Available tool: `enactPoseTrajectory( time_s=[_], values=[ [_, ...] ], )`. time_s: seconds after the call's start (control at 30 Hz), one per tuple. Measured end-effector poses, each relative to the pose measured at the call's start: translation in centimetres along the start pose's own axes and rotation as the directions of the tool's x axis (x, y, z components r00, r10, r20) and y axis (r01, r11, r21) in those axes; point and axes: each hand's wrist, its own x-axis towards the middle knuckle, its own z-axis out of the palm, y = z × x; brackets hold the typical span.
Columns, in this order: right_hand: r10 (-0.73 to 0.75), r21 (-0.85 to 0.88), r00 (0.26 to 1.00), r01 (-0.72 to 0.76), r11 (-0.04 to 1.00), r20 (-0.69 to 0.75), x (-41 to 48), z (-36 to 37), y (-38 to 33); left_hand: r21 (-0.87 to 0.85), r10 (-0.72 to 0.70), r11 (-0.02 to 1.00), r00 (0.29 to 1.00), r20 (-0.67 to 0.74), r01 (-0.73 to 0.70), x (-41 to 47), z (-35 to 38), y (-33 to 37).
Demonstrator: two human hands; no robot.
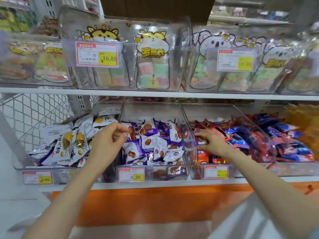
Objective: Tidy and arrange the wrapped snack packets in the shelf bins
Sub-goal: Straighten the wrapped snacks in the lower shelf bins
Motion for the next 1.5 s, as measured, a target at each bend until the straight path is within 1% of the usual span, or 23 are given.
enactPoseTrajectory(
  time_s=[0.03,0.07,0.13,0.17,0.2,0.23,0.27,0.3,0.33,0.37,0.4,0.43,0.53,0.63,0.7,0.83,1.0,1.13,1.23,1.27,1.33,1.43,1.5],
  values=[
    [0.018,0.008,0.996,-0.018,1.000,-0.083,0.1,0.1,-0.2,0.005,0.001,1.000,1.000,0.001,-0.001,0.0,0.1,0.1],
    [0.047,0.065,0.976,-0.034,0.997,-0.213,0.1,-0.3,-0.6,0.007,-0.001,1.000,1.000,0.001,0.001,-0.1,0.1,0.1],
    [0.171,0.259,0.870,-0.052,0.965,-0.463,-0.1,-1.6,-1.8,0.006,-0.002,1.000,1.000,0.000,0.002,-0.1,0.1,0.2],
    [0.196,0.330,0.809,-0.003,0.944,-0.554,-0.5,-2.2,-2.6,0.003,-0.001,1.000,1.000,0.000,0.001,-0.1,0.2,0.2],
    [0.162,0.360,0.777,0.088,0.929,-0.608,-0.8,-2.7,-3.7,0.003,0.002,1.000,1.000,0.000,-0.002,-0.1,0.2,0.1],
    [0.069,0.351,0.792,0.189,0.917,-0.607,-1.2,-2.9,-4.9,0.007,0.004,1.000,1.000,0.001,-0.004,-0.1,0.2,0.0],
    [-0.070,0.317,0.841,0.277,0.907,-0.536,-1.4,-2.9,-6.0,0.013,0.005,1.000,1.000,0.005,-0.005,-0.1,0.2,-0.1],
    [-0.202,0.246,0.894,0.317,0.916,-0.400,-1.5,-2.4,-6.7,0.016,0.004,1.000,1.000,0.010,-0.004,-0.1,0.2,-0.1],
    [-0.287,0.109,0.931,0.317,0.942,-0.226,-1.4,-1.6,-7.2,0.014,0.003,1.000,1.000,0.015,-0.003,-0.2,0.2,-0.3],
    [-0.303,-0.062,0.951,0.299,0.952,-0.064,-1.2,-1.0,-7.4,0.007,0.000,1.000,1.000,0.018,0.000,-0.2,0.1,-0.4],
    [-0.277,-0.193,0.960,0.277,0.941,0.028,-1.1,-0.5,-7.6,0.001,-0.003,1.000,1.000,0.018,0.003,-0.3,0.0,-0.6],
    [-0.251,-0.230,0.967,0.252,0.940,0.035,-0.8,-0.3,-7.8,0.000,-0.006,1.000,1.000,0.015,0.006,-0.4,-0.1,-0.8],
    [-0.227,-0.122,0.954,0.206,0.971,-0.197,-0.5,-0.5,-8.5,0.009,-0.011,1.000,1.000,-0.016,0.012,-0.6,-0.8,-1.3],
    [-0.290,-0.064,0.898,0.286,0.956,-0.330,-0.7,-0.6,-9.8,0.004,-0.021,1.000,0.997,-0.078,0.021,-0.7,-2.0,-1.7],
    [-0.386,-0.078,0.853,0.385,0.920,-0.351,-1.0,0.0,-11.2,0.026,-0.033,0.999,0.990,-0.134,0.037,-0.7,-3.0,-2.2],
    [-0.536,-0.062,0.789,0.545,0.836,-0.301,-1.2,1.7,-14.0,0.079,-0.092,0.990,0.956,-0.280,0.119,-0.3,-6.1,-4.2],
    [-0.636,0.037,0.722,0.668,0.743,-0.271,-0.5,3.5,-18.5,0.128,-0.163,0.968,0.933,-0.321,0.214,-0.1,-9.4,-7.3],
    [-0.775,0.000,0.609,0.786,0.618,-0.169,1.3,4.6,-23.3,0.280,-0.274,0.892,0.917,-0.288,0.355,-0.6,-11.1,-9.9],
    [-0.874,-0.099,0.486,0.871,0.482,0.023,3.0,5.4,-27.5,0.334,-0.404,0.821,0.885,-0.232,0.463,-1.2,-12.1,-11.1],
    [-0.878,-0.129,0.465,0.883,0.452,0.108,3.6,5.6,-28.9,0.337,-0.428,0.811,0.878,-0.216,0.478,-1.4,-12.4,-11.3],
    [-0.867,-0.186,0.442,0.895,0.406,0.231,4.7,6.0,-31.2,0.324,-0.439,0.812,0.874,-0.208,0.486,-1.4,-12.9,-11.7],
    [-0.838,-0.278,0.420,0.900,0.335,0.348,6.4,7.1,-33.3,0.263,-0.430,0.833,0.869,-0.245,0.487,-1.2,-13.7,-11.9],
    [-0.810,-0.326,0.419,0.897,0.299,0.410,7.7,7.7,-34.1,0.264,-0.408,0.841,0.874,-0.265,0.472,-1.2,-14.1,-11.9]
  ],
)
